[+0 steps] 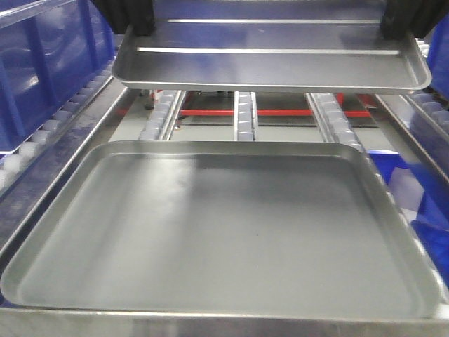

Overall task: Grab silver tray and place in blue box
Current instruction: 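Hold the tray with both grippers while the base turns away, then keep the tray held level with both grippers while driving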

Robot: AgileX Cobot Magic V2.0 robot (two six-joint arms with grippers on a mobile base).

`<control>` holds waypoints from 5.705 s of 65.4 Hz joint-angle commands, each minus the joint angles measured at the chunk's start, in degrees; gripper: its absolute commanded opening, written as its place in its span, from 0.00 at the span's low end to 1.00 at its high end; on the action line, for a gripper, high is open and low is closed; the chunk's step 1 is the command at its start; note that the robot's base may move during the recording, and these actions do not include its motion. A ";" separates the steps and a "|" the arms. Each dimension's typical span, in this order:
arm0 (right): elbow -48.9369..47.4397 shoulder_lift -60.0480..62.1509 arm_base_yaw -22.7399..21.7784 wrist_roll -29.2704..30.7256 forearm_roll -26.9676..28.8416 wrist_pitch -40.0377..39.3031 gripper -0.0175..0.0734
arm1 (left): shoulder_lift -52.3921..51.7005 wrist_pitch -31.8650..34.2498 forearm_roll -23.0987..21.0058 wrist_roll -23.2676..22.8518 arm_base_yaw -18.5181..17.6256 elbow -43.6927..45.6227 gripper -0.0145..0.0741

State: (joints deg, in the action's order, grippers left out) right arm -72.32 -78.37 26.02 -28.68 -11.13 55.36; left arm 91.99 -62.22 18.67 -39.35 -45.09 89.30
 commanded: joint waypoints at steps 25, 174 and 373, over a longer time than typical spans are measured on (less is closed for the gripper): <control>-2.30 1.96 -0.02 0.61 -1.52 -3.33 0.26 | -2.49 1.10 1.66 0.94 -0.69 1.91 0.05; -2.30 1.97 -0.02 0.61 -1.52 -3.27 0.26 | -2.49 1.10 1.45 0.94 -0.69 1.91 0.05; -2.30 1.97 -0.02 0.61 -1.52 -1.92 0.26 | -2.04 1.20 1.18 0.94 -0.69 1.91 0.05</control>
State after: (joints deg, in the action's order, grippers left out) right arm -72.32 -78.37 26.02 -28.68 -10.93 56.63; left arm 92.19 -62.36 18.46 -39.35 -45.32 89.30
